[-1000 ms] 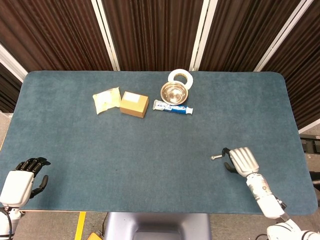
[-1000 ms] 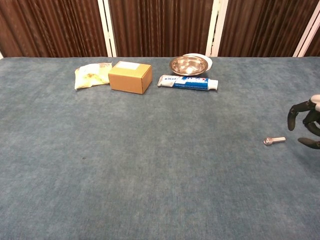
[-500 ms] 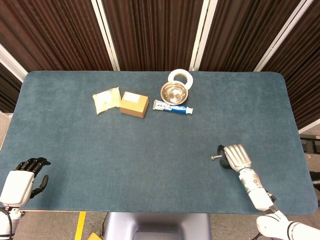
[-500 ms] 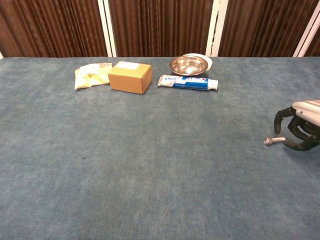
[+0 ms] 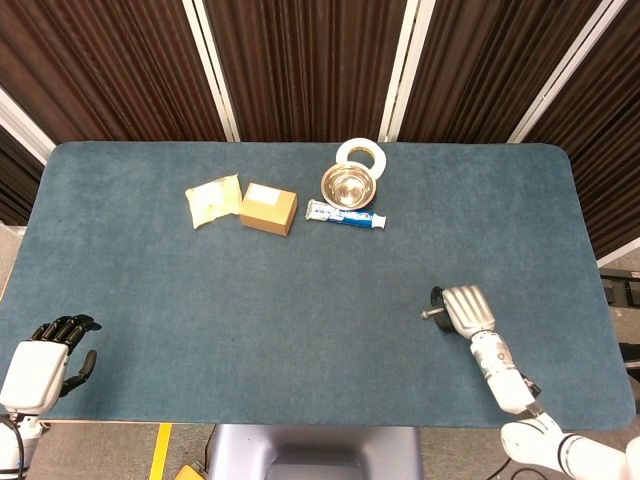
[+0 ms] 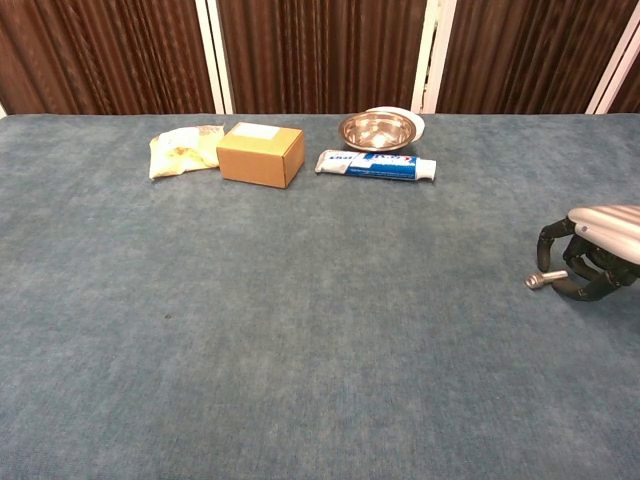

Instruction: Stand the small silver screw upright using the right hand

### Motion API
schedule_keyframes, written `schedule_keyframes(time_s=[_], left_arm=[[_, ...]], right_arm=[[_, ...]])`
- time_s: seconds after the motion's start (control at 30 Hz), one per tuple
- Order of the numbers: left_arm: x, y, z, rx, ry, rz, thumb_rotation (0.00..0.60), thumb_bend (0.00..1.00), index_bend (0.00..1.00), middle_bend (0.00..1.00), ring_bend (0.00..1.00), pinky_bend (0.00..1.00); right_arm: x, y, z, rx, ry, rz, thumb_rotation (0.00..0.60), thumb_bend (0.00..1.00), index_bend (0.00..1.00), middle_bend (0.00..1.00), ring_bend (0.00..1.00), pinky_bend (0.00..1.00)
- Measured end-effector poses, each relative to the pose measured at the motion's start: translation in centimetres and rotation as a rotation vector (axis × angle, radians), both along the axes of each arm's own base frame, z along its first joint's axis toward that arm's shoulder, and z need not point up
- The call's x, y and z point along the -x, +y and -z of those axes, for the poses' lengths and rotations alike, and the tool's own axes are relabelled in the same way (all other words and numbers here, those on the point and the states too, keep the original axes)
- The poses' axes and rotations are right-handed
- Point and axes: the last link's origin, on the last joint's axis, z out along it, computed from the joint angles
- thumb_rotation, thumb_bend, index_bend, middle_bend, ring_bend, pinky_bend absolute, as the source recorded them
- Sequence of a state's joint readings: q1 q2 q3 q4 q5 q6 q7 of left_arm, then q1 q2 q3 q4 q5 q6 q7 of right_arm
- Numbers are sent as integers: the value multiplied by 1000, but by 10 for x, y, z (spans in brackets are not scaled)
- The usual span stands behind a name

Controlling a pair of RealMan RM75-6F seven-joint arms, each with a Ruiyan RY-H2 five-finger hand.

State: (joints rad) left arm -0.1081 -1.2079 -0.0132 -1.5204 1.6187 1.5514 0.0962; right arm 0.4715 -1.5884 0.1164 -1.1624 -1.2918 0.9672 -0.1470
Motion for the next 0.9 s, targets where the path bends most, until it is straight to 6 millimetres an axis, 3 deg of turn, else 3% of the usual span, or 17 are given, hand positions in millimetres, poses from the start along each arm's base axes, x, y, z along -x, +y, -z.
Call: schedule_keyframes(time_s=[0.33,0.9], left_arm=[[0,0,0,1,2,0,600,451,359,300,278,379],[0,1,1,2,4,-4,600,451,359,299,278,379]], right_arm=[[1,-1,1,17,-9,-4,600,461,771,954,975,871],[-13,6,-11,-2,-27,-10,600,461,778,955,975,872]])
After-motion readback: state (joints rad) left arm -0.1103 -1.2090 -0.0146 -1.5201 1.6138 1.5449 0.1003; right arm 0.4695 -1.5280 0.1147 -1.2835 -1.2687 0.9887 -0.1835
